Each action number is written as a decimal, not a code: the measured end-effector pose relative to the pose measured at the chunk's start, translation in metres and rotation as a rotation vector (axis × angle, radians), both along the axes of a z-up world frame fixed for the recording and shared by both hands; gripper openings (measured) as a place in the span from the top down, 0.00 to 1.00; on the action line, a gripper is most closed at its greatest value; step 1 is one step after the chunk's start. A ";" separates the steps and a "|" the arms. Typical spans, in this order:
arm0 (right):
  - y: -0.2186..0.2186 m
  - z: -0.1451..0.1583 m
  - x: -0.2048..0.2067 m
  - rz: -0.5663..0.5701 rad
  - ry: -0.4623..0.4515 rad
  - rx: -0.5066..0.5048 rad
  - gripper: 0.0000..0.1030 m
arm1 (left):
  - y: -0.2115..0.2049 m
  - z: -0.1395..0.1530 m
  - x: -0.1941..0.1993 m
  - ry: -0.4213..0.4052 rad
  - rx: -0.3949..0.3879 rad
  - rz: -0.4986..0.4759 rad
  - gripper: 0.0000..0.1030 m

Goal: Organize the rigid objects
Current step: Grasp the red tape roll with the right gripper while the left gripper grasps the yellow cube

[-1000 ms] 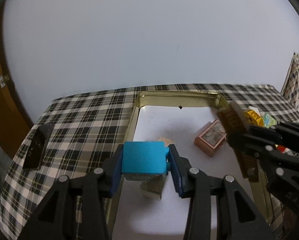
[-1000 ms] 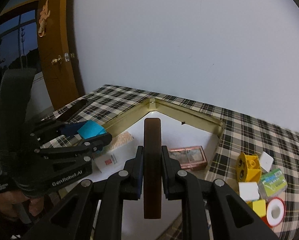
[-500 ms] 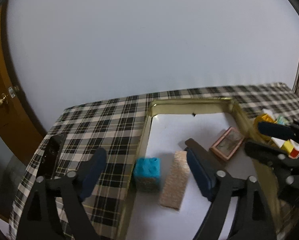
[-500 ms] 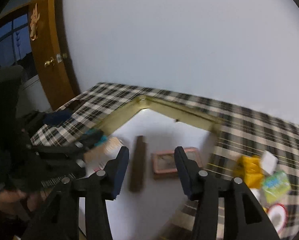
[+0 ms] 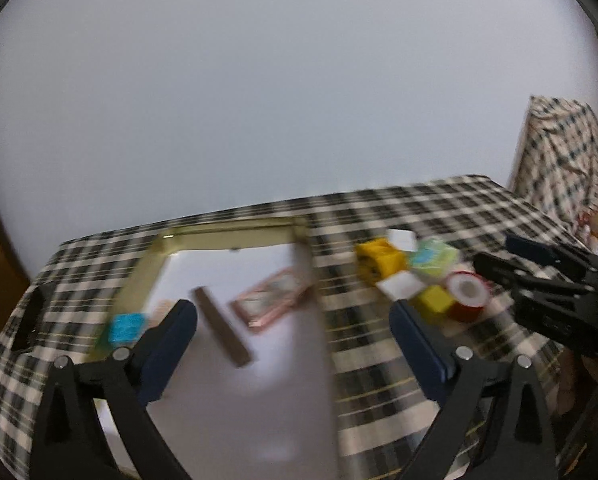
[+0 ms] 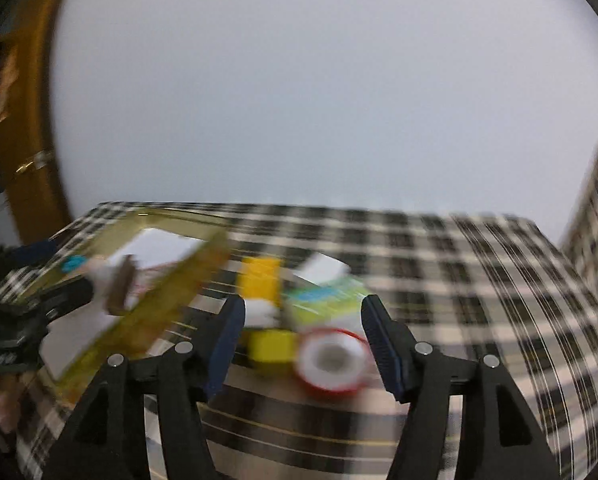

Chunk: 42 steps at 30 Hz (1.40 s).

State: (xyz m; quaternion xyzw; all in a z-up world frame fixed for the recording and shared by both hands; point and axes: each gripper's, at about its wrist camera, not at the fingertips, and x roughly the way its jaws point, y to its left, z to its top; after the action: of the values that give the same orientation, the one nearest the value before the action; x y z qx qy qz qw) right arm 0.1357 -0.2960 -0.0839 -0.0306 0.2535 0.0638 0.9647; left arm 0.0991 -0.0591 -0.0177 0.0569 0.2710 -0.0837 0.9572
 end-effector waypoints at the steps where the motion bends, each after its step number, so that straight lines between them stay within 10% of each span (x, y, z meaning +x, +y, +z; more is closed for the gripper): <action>1: -0.007 -0.002 0.002 -0.020 0.012 0.008 0.39 | -0.007 -0.001 0.001 0.005 0.002 -0.009 0.04; 16: -0.016 -0.033 0.041 0.000 0.246 -0.008 0.39 | -0.038 -0.024 0.027 0.038 0.100 0.021 0.02; 42: -0.034 -0.039 0.043 -0.042 0.299 0.012 0.43 | -0.072 -0.042 0.038 0.147 0.042 -0.070 0.04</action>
State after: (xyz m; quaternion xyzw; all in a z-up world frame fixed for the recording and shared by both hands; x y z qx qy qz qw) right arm 0.1788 -0.3296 -0.1233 -0.0096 0.3945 0.0492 0.9175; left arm 0.1371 -0.1311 -0.0600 0.0801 0.3400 -0.1152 0.9299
